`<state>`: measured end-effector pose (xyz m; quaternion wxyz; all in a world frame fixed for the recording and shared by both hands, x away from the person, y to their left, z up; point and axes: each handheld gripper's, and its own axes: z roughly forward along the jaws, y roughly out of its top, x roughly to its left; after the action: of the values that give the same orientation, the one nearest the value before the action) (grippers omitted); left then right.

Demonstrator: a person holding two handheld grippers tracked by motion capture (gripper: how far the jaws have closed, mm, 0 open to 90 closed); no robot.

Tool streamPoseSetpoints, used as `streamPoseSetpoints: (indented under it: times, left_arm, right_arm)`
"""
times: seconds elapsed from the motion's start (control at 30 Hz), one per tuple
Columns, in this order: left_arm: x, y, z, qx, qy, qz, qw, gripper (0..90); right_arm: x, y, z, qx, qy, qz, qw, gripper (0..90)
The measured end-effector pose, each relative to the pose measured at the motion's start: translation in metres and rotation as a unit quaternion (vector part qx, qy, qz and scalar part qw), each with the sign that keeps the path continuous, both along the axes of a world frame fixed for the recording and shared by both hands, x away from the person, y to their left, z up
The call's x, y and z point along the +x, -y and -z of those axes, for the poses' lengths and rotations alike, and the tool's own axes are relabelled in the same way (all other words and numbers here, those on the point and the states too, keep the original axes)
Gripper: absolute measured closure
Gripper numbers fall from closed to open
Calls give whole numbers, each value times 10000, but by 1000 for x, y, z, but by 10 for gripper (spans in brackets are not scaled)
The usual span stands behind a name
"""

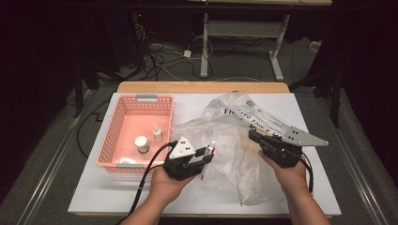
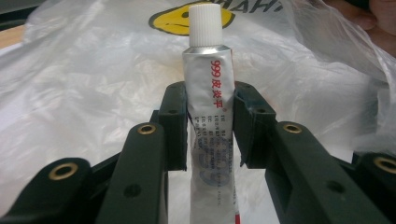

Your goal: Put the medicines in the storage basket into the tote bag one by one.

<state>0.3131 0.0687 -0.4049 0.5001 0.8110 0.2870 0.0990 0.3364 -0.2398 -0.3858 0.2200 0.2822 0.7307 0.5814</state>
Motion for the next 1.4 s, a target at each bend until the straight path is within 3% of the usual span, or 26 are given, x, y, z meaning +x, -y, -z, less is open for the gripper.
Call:
streamPoseSetpoints:
  times: [0.2, 0.53, 1.03, 1.4]
  left_arm:
    - [12, 25, 4, 121, 140, 73, 9998, 664]
    - [34, 50, 15, 204, 79, 31, 9998, 664]
    - [55, 70, 26, 501, -2, -64, 9987, 664]
    - [67, 83, 35, 525, -82, -258, 9983, 664]
  right_arm:
    - [1, 0, 1, 29, -8, 2, 10000, 900]
    - [2, 0, -3, 93, 59, -1, 9999, 900]
    - [8, 2, -4, 110, 128, 55, 9998, 900]
    - [8, 4, -5, 116, 169, 71, 9998, 900]
